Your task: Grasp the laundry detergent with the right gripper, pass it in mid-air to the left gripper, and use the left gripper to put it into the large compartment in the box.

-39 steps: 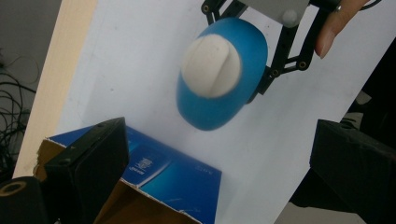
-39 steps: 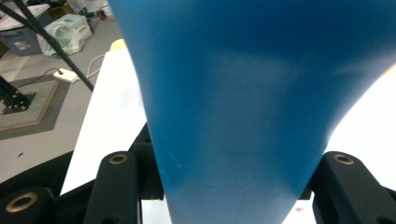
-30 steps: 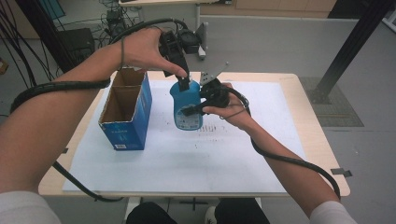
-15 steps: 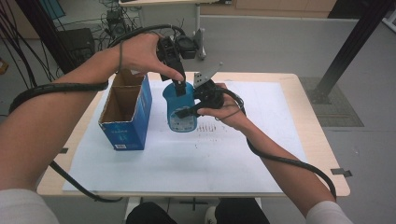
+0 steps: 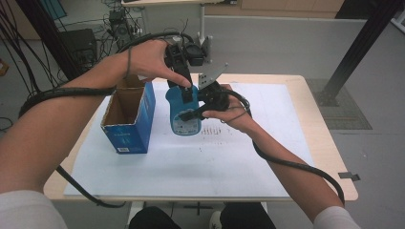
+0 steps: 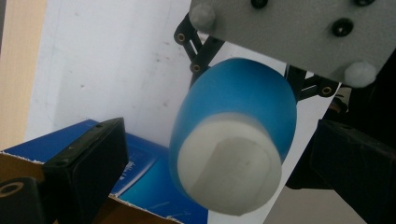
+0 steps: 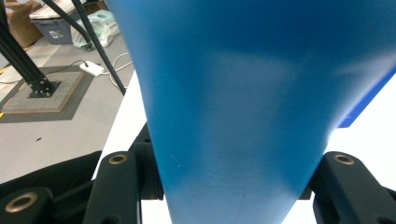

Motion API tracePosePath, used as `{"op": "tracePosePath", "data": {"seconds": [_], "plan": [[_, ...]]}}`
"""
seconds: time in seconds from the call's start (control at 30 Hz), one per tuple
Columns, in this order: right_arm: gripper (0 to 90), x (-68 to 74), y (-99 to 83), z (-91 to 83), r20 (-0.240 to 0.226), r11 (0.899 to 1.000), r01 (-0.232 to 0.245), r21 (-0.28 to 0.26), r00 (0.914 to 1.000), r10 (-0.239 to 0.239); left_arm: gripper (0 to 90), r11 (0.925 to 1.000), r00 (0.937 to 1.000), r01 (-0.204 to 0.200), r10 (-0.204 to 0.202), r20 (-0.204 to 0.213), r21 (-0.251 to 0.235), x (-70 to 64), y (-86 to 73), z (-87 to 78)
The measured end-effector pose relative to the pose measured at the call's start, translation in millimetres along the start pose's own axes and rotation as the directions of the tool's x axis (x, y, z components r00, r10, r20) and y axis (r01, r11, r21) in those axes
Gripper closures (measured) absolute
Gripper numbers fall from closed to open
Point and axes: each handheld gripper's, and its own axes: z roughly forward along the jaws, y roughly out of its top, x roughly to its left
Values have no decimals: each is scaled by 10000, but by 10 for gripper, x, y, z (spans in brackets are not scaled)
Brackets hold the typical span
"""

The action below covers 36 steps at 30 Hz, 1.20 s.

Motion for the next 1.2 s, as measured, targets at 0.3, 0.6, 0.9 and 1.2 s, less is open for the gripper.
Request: {"op": "tracePosePath", "data": {"seconds": [0.3,0.6,0.9,1.2], "plan": [[455,-6,22,29,-170,9998,93,-162,9998,-96,47,10000,9999,-8,8,122,-10,-4,17,51],[455,1,30,17,-157,9998,-33,-214,9999,29,46,9999,9998,-97,97,160,25,5,22,68],[454,5,85,15,-148,9994,182,-293,9997,-186,45,9999,9998,-140,139,152,66,0,3,60],[454,3,124,19,-129,9985,297,-464,9995,-304,46,9998,9998,-157,156,92,100,-9,-20,71]]}}
